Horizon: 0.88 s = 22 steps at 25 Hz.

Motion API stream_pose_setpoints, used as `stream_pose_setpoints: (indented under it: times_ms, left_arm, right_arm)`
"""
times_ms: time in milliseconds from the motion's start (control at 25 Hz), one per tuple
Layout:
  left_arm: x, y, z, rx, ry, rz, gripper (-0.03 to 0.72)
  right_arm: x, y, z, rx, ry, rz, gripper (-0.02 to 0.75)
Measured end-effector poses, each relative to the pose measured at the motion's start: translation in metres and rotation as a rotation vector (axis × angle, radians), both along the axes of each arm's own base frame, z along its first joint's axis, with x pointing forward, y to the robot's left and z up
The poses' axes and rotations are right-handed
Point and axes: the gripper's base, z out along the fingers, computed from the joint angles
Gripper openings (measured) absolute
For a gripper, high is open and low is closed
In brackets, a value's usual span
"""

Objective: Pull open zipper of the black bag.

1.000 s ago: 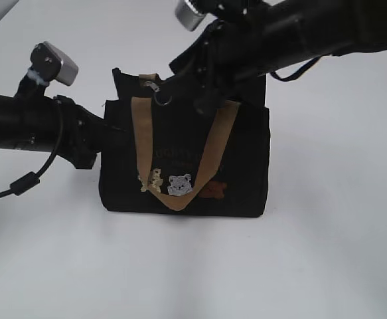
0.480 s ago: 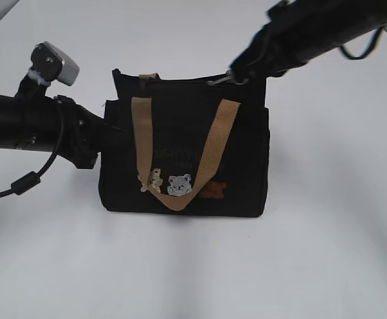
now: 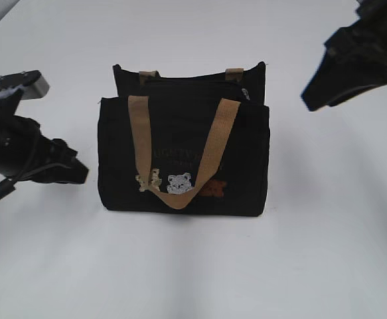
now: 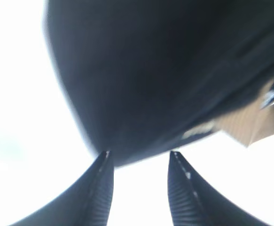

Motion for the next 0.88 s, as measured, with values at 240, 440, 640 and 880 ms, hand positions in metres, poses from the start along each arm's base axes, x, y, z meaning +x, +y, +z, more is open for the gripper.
stream_pose_setpoints:
  times_ms: [240,440,640,880]
  left_arm:
    - [-0.039,0.029,0.056,0.162,0.015,0.159,0.199]
    - [-0.103,0.048,0.111,0.059,-0.15,0.276,0.194]
    - [-0.185,0.071,0.123,0.067,-0.246,0.28,0.194]
    - [-0.262,0.097,0.111,0.112,-0.387,0.312,0.193]
  right_arm:
    - [-0.069,-0.034,0.023,-0.2,0.025,-0.158,0.294]
    - [-0.155,-0.057,-0.001,-0.249,-0.005,-0.201,0.293]
    - [-0.222,-0.074,-0.036,-0.261,-0.111,-0.22,0.293]
    - [-0.266,-0.083,-0.041,-0.186,-0.371,-0.259,0.292]
